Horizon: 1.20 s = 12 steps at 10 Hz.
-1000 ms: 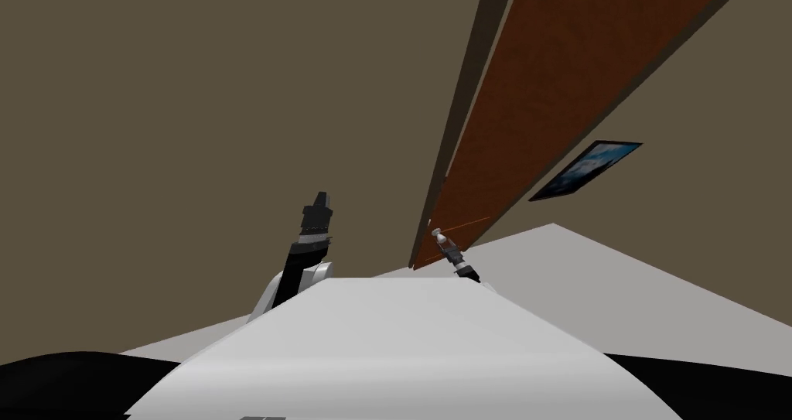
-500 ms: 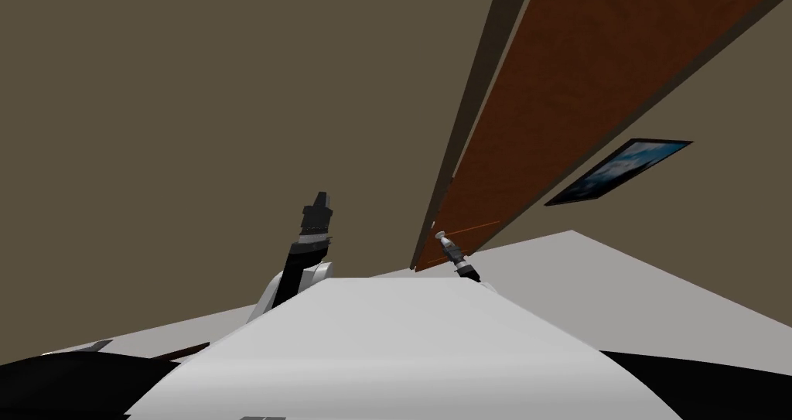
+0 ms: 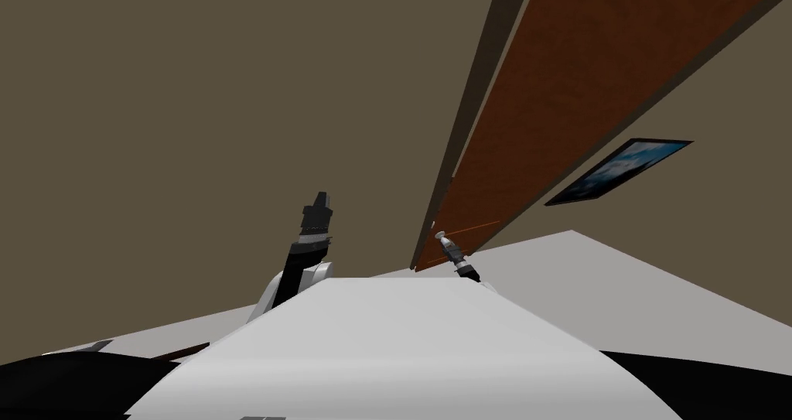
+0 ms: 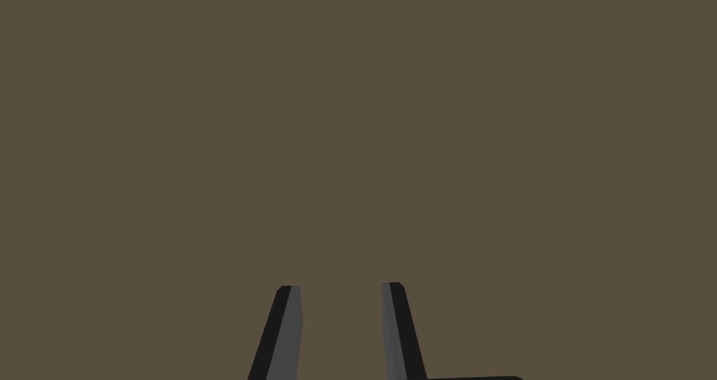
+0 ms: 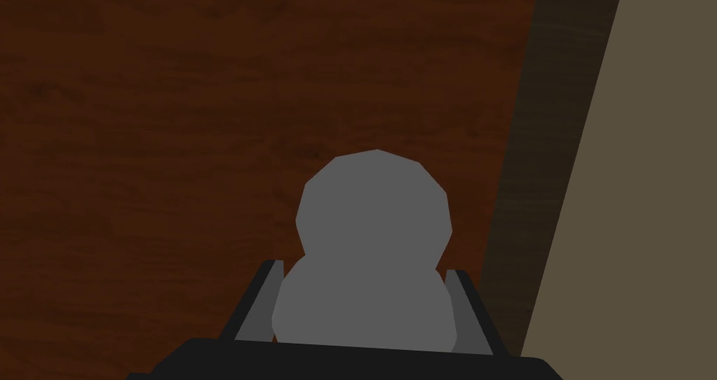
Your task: Pull the door open
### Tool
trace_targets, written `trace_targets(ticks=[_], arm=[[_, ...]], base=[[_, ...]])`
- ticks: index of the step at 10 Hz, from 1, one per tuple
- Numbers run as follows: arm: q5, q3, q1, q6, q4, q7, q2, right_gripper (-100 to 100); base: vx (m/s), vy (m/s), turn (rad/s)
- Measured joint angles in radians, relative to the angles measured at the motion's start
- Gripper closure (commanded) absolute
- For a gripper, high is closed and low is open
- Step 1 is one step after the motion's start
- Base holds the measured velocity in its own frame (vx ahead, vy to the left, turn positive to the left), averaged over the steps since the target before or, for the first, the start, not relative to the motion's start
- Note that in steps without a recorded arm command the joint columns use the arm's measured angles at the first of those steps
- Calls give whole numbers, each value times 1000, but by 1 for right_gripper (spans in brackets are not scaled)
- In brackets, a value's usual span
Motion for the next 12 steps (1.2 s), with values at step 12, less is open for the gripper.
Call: trace_targets(ticks=[12], arm=[[-136,60,3,35,-21,-263,5,100]], base=[[-48,-32,79]])
